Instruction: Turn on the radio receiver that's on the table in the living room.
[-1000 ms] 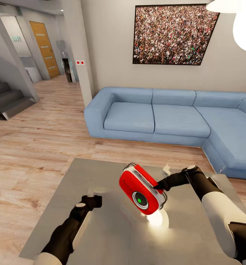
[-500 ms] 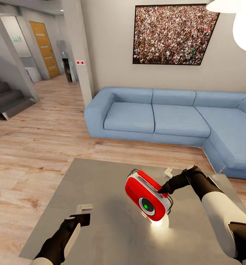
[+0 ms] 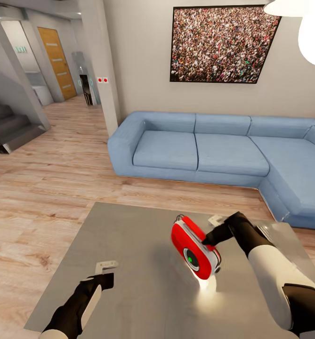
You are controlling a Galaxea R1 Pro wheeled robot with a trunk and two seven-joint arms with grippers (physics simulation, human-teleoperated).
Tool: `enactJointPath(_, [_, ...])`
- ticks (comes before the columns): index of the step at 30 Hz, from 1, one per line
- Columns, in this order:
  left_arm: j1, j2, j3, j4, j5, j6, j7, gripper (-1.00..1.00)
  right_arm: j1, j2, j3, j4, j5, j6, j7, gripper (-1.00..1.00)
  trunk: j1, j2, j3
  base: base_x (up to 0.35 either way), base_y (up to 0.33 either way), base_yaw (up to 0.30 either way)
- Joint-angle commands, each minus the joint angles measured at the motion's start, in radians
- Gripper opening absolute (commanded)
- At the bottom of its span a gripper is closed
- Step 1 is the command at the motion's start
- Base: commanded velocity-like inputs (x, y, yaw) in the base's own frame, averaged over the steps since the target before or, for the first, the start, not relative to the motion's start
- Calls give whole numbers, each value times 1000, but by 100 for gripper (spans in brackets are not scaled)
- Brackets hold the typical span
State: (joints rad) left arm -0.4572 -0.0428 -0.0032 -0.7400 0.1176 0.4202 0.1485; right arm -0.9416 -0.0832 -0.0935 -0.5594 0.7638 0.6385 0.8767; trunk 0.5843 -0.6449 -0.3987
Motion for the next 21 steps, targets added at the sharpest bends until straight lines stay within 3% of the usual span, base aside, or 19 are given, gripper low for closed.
enactJointPath(1, [0, 0, 0, 0, 0, 0, 0, -100, 0, 17, -1, 1, -8, 26, -40, -100, 0, 0, 0, 0, 0, 0])
enactJointPath(5, [0, 0, 2, 0, 0, 1, 0, -100, 0, 55, -1, 3, -13, 56, -142, -100, 0, 0, 0, 0, 0, 0])
enactJointPath(8, [0, 0, 3, 0, 1, 1, 0, -100, 0, 70, -2, 5, -16, 63, -167, -100, 0, 0, 0, 0, 0, 0])
enactJointPath(21, [0, -3, 27, -1, 2, 2, 0, -100, 0, 76, -4, 5, -17, 66, -174, -100, 0, 0, 0, 0, 0, 0])
